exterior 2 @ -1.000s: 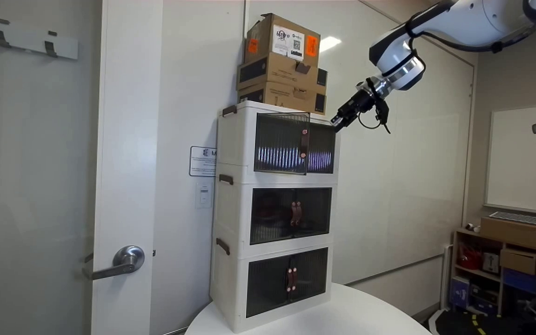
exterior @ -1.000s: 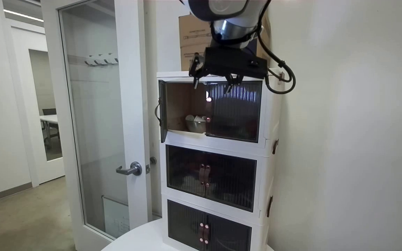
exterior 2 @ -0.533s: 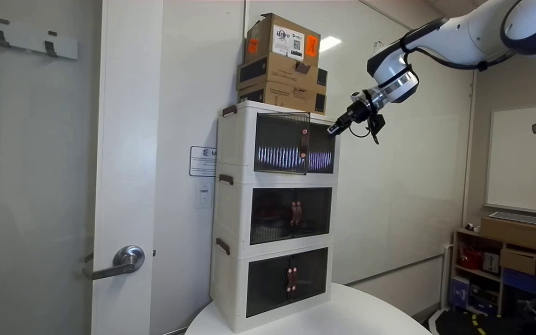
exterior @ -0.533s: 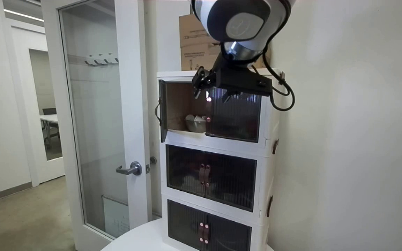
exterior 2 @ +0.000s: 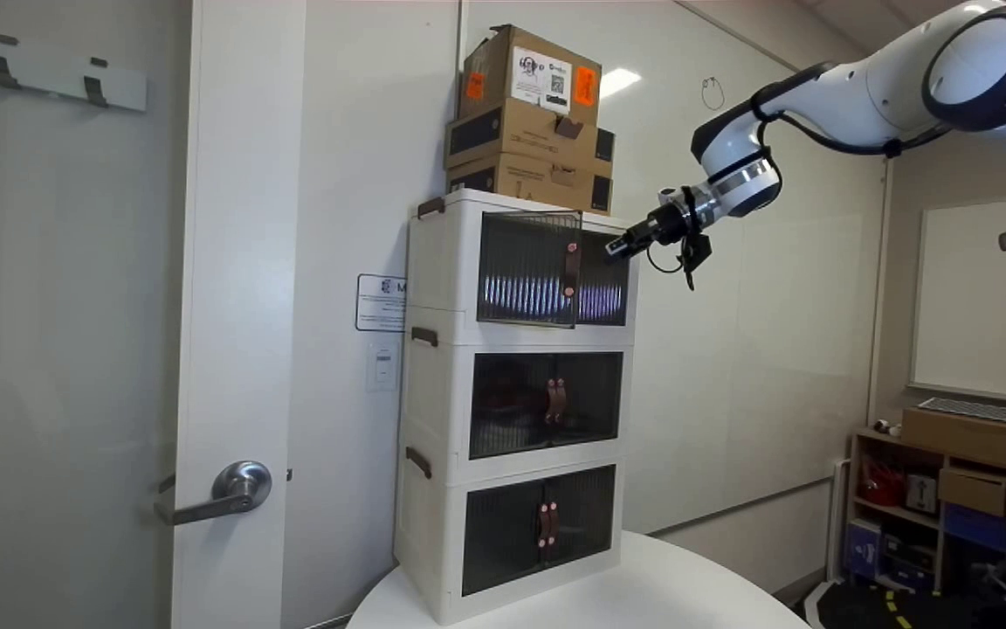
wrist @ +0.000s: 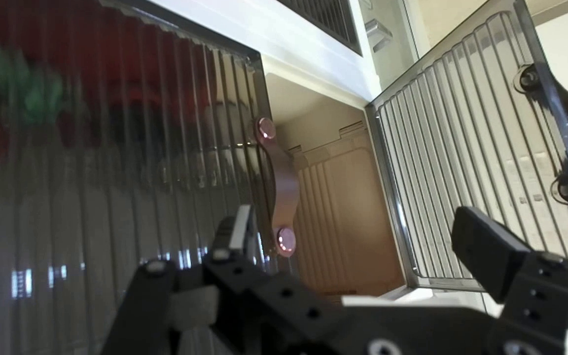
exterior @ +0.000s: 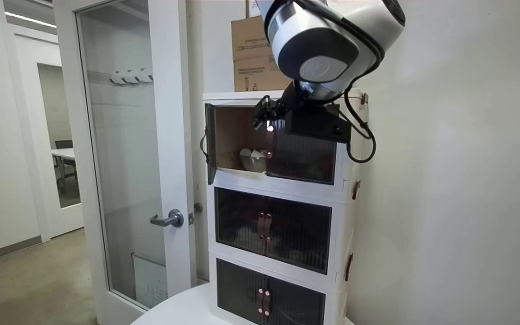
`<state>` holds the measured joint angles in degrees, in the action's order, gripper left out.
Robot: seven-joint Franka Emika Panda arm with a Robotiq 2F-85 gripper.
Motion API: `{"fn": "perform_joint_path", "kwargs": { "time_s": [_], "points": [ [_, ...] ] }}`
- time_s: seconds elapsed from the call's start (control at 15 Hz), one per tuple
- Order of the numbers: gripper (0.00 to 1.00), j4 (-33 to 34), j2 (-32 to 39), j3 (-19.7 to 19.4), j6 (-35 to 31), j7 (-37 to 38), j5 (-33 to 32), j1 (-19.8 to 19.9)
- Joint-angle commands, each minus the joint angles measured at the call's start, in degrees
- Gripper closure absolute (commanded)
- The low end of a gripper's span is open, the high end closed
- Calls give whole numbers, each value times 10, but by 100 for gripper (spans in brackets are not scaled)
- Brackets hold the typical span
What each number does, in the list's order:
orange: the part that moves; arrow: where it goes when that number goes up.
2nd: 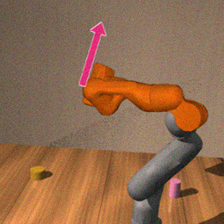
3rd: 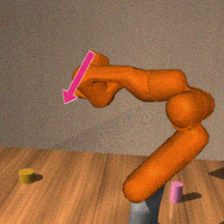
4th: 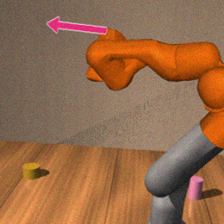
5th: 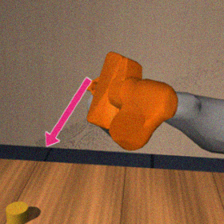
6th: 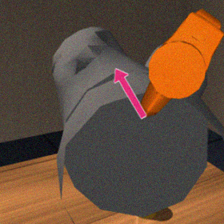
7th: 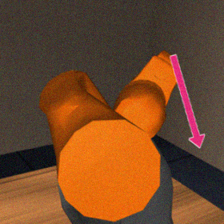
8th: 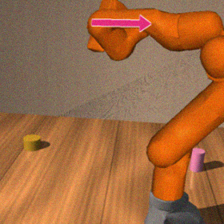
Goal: Open the top left and right cabinet doors
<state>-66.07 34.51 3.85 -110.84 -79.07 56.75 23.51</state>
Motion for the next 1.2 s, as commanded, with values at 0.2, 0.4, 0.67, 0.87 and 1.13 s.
{"fn": "perform_joint_path", "kwargs": {
  "time_s": [0.2, 0.4, 0.67, 0.87, 1.13],
  "points": [
    [0, 10, 32, 19, 4, -31, 46, 13],
    [0, 14, 43, 21, -2, -39, 47, 7],
    [0, 20, 51, 26, -21, -45, 44, -1],
    [0, 17, 48, 35, -42, -55, 47, -4],
    [0, 35, 50, 48, -76, -57, 51, -2]
  ]
}}
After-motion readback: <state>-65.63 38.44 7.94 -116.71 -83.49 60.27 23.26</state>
